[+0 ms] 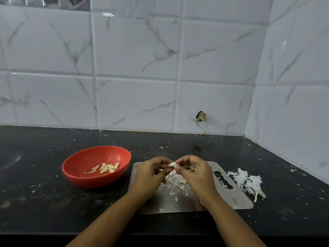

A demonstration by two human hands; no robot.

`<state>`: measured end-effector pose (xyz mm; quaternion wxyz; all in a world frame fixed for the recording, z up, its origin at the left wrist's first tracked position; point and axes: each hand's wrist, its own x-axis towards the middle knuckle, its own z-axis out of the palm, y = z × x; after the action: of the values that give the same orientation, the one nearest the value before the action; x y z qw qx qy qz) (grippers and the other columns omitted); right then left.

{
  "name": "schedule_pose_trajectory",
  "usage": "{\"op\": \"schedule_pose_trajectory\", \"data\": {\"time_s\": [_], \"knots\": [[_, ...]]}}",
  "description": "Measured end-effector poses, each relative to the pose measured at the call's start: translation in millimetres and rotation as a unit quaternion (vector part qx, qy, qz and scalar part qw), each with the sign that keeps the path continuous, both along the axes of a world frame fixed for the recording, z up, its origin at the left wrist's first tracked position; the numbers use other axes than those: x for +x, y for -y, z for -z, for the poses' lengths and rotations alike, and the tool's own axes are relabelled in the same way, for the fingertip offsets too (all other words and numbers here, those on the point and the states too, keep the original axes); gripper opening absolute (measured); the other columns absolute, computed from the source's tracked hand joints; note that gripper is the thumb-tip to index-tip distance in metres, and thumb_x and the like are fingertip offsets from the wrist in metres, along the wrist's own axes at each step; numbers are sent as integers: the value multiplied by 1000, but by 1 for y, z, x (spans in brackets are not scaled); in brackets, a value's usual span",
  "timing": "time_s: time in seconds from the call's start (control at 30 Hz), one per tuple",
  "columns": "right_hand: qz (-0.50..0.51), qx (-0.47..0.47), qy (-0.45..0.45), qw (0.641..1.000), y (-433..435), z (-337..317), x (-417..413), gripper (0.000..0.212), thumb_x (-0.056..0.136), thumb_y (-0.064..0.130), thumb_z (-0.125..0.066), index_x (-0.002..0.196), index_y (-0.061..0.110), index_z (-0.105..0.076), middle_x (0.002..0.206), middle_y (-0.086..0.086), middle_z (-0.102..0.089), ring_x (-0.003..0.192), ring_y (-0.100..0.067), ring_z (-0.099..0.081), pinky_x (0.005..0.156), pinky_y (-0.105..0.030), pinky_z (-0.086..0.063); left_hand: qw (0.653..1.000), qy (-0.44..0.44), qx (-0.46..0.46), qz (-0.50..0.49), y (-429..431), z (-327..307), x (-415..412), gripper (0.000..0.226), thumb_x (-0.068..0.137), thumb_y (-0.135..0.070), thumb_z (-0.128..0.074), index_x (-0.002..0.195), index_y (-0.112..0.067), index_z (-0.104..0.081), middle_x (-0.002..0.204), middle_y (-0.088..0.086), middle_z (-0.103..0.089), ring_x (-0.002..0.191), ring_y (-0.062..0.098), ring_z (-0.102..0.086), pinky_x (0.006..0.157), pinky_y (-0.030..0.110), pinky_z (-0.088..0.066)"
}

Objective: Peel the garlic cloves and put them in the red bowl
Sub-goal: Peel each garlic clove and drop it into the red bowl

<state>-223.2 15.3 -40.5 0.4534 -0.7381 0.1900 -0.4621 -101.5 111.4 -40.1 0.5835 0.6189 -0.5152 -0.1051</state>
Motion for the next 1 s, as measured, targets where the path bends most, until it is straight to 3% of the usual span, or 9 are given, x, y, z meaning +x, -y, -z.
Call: {"op": "schedule_pose_trajectory", "data": {"time_s": [0.2,0.3,0.57,1.0], "knots": [[-7,-28,-27,999,-1,2,1,10,78,12,-79,79,19,-71,82,3,-73,83,-11,-69,75,-28,-57,999,-26,-39,0,0,0,3,20,86,1,-66,93,-16,-73,72,-10,-72,51,5,-58,52,14,-44],[-14,-15,-20,1000,-1,2,3,13,77,6,-78,79,16,-70,80,0,-72,80,-10,-68,67,-24,-56,999,-22,-39,11,0,-1,2,26,86,3,-64,90,-21,-73,70,-14,-71,51,3,-58,52,13,-43],[-2,-51,-43,998,0,4,5,19,79,4,-77,80,20,-67,75,4,-68,73,-5,-66,62,-19,-54,994,-98,-37,26,3,1,4,18,89,0,-62,91,-12,-75,67,0,-70,51,10,-55,51,20,-43],[39,-168,-90,981,1,9,8,22,87,7,-70,79,24,-60,82,7,-62,83,-2,-60,64,-12,-49,985,-171,-28,26,3,1,3,12,89,0,-60,90,-4,-72,60,0,-67,50,6,-55,51,18,-43]]}}
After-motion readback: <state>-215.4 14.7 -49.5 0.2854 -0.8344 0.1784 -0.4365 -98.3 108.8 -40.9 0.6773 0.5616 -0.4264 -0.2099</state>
